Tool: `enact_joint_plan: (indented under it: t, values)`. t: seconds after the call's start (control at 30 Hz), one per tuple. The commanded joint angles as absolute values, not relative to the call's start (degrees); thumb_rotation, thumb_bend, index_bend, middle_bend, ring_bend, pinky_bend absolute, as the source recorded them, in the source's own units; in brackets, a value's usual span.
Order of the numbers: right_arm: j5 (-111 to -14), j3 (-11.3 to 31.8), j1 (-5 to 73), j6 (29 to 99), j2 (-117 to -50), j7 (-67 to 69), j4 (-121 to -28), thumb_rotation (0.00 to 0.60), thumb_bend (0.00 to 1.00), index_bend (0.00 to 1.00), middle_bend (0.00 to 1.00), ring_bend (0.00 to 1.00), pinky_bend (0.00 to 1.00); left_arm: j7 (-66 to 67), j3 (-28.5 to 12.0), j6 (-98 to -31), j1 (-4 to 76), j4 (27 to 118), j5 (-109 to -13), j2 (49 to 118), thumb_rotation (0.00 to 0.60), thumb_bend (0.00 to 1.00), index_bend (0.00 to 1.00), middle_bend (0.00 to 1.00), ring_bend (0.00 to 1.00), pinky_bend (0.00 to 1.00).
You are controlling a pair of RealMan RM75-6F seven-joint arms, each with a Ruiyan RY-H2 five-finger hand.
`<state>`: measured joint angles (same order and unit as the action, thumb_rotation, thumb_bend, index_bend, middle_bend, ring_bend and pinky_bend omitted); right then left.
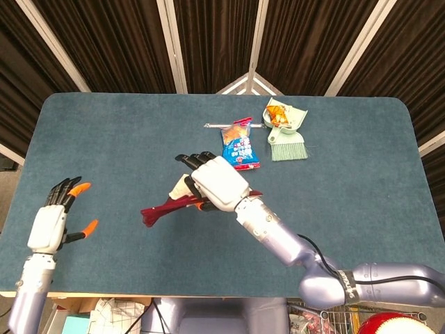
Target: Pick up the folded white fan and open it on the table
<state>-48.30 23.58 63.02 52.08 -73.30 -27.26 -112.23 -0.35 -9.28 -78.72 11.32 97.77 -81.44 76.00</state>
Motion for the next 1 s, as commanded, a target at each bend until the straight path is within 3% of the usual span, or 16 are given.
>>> enact_joint_plan:
  t: [0.03,0.33,1.0]
  values:
    - [-47.38,23.85,64.21,52.03,-74.87,-26.18,-110.47,0.6,0.56,0.84,0.18,0.23,0.24,-1.26,-11.12,-76.41,13.57,97.23,-79.43,77.99,0.6,0.35,0.22,0.06,0.0,0.03]
    - [-47.74,22.83,65.89,52.22,-77.7,-25.1,-107.9,0.6,0.56,0.84,0.18,0.23,0.24,-2.74,-12.35,-72.55,17.12,96.83,-76.97,82.33,0.6,0.31,0.22,0.06,0.0,0.03]
    - [-49.41,21.84,66.31,56.9,-78.43,-26.01,-111.36,0.6,0.56,0.84,0.18,0.23,0.24,-15.02,-15.21,-65.49,22.26,97.93,-73.11,85.86,0.6,0.3,0.23,0.06,0.0,0.03]
